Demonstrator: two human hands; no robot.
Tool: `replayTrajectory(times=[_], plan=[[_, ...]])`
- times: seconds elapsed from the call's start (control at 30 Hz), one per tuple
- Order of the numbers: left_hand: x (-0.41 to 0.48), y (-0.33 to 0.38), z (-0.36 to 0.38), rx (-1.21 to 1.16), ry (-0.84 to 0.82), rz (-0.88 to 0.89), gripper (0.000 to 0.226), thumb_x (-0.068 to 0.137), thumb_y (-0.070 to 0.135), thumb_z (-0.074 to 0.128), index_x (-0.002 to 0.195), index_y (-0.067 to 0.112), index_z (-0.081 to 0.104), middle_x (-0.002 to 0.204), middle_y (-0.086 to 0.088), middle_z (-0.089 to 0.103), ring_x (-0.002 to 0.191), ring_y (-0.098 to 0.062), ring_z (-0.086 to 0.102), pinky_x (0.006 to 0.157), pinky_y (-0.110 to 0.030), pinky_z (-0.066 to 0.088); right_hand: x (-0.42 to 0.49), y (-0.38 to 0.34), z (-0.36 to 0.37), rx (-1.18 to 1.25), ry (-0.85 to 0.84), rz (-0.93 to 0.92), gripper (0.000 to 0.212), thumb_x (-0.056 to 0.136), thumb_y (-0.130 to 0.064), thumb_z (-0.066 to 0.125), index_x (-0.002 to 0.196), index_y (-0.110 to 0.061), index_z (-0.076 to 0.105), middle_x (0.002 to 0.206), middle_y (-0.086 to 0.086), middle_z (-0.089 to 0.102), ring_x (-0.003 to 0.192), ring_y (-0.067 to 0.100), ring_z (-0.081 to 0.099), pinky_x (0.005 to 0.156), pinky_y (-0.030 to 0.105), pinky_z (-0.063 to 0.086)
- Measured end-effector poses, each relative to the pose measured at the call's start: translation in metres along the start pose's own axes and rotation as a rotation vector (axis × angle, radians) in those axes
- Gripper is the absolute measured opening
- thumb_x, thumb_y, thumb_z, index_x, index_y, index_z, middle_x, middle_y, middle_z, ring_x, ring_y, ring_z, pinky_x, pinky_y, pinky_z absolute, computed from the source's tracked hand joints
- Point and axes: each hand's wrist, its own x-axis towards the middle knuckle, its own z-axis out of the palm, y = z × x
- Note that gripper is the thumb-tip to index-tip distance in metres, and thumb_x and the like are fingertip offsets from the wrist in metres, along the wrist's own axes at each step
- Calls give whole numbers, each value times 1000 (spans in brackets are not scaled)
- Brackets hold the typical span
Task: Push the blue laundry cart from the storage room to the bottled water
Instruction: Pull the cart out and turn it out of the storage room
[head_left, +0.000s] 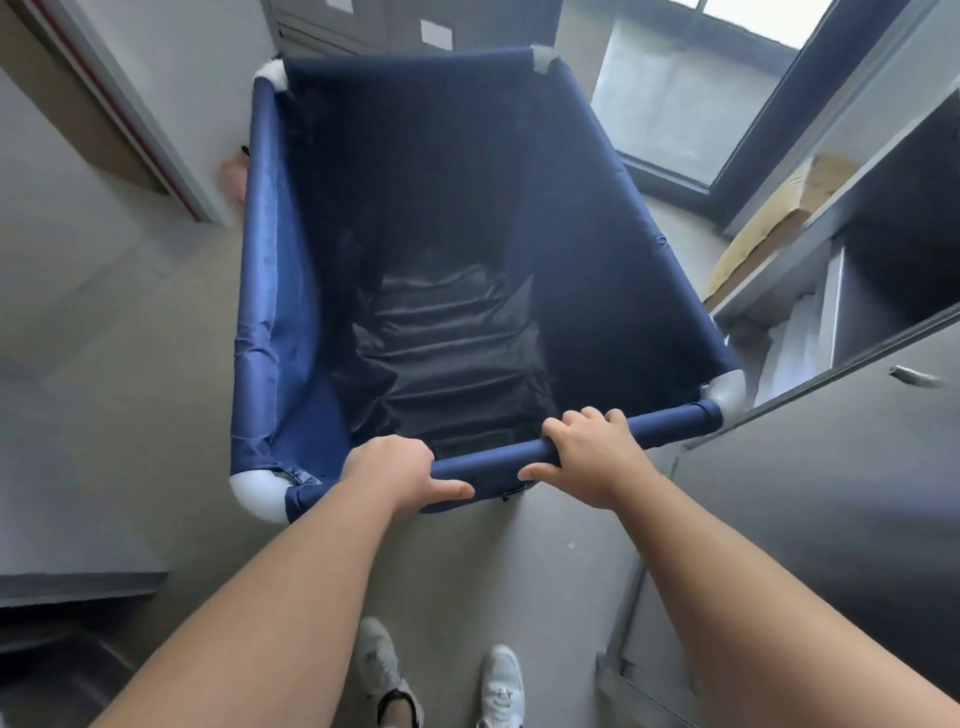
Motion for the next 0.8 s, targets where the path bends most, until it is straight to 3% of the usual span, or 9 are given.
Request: replayTrajectory(times=[0.17, 0.8], plan=[[-3, -8, 5, -76, 15, -70, 68, 70, 93, 43, 73, 27, 58, 78, 8, 60, 70, -11, 51, 53, -31, 33, 25, -2, -13, -50, 13, -72, 66, 78, -86, 32, 100, -27, 52, 96, -5, 56, 94, 22, 49, 82, 41, 32], [18, -37, -7, -282, 70, -169, 68, 74, 91, 42, 73, 24, 57, 79, 5, 62, 74, -17, 57, 57, -32, 38, 110, -10, -56, -165, 22, -275, 66, 81, -81, 35, 107, -23, 54, 101, -1, 57, 99, 26, 49, 89, 43, 34]])
